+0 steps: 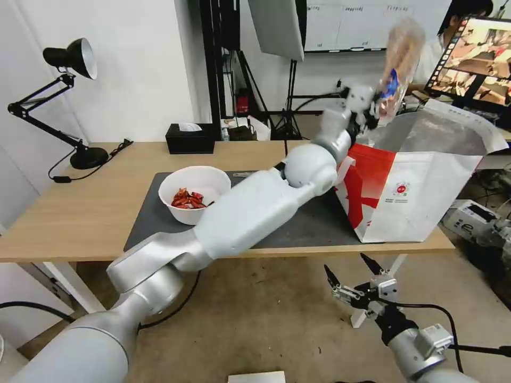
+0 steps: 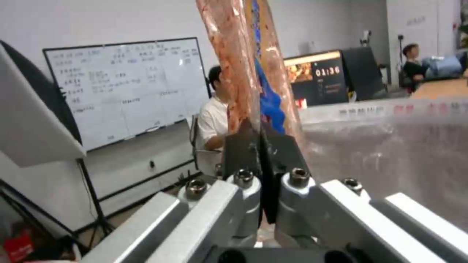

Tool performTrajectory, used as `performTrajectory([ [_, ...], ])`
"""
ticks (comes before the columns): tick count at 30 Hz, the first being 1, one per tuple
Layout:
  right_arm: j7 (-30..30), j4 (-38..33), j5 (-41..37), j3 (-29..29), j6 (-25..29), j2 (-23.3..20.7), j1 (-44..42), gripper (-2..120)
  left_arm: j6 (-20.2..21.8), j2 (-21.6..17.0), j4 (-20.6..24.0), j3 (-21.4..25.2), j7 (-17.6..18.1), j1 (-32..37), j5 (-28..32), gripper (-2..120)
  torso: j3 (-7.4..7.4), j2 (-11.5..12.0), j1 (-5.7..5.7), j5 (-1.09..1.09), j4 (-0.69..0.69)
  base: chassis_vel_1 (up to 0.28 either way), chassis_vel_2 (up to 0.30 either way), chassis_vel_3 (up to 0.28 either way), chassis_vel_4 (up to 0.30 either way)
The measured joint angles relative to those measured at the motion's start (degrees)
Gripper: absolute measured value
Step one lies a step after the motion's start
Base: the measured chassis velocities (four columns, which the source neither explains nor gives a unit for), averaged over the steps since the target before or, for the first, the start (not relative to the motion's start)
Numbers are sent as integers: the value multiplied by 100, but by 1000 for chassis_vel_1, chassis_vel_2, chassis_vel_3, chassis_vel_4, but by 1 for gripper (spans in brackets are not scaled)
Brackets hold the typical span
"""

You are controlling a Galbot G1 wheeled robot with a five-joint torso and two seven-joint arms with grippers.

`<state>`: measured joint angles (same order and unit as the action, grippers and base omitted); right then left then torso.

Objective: Pick up the trash from the table and place it into the takeout bag.

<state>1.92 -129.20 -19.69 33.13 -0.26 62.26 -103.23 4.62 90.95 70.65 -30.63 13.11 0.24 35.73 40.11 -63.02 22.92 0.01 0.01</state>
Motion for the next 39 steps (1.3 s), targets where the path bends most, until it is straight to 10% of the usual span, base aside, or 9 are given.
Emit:
performTrajectory([
  [9,12,-25,-13,-16,11,-14,2,100,130,-250,216,-189,-147,34,133,0,0,0,0,-1,0,0,0,0,0],
  [21,10,-59,-26,5,91,-34,-15,100,115,-327,407,-252,7,89,461,40,0,0,0,-1,-1,0,0,0,0],
  [36,-23,-322,-25,222,81,152,-284,100,296,-1209,1804,156,453,177,1340,94,-1,0,-1,-2,-2,0,0,0,0],
  [39,-85,-360,-16,212,78,195,-222,100,451,-1875,2532,428,522,745,1407,99,-1,0,-1,-3,-2,0,0,0,0],
])
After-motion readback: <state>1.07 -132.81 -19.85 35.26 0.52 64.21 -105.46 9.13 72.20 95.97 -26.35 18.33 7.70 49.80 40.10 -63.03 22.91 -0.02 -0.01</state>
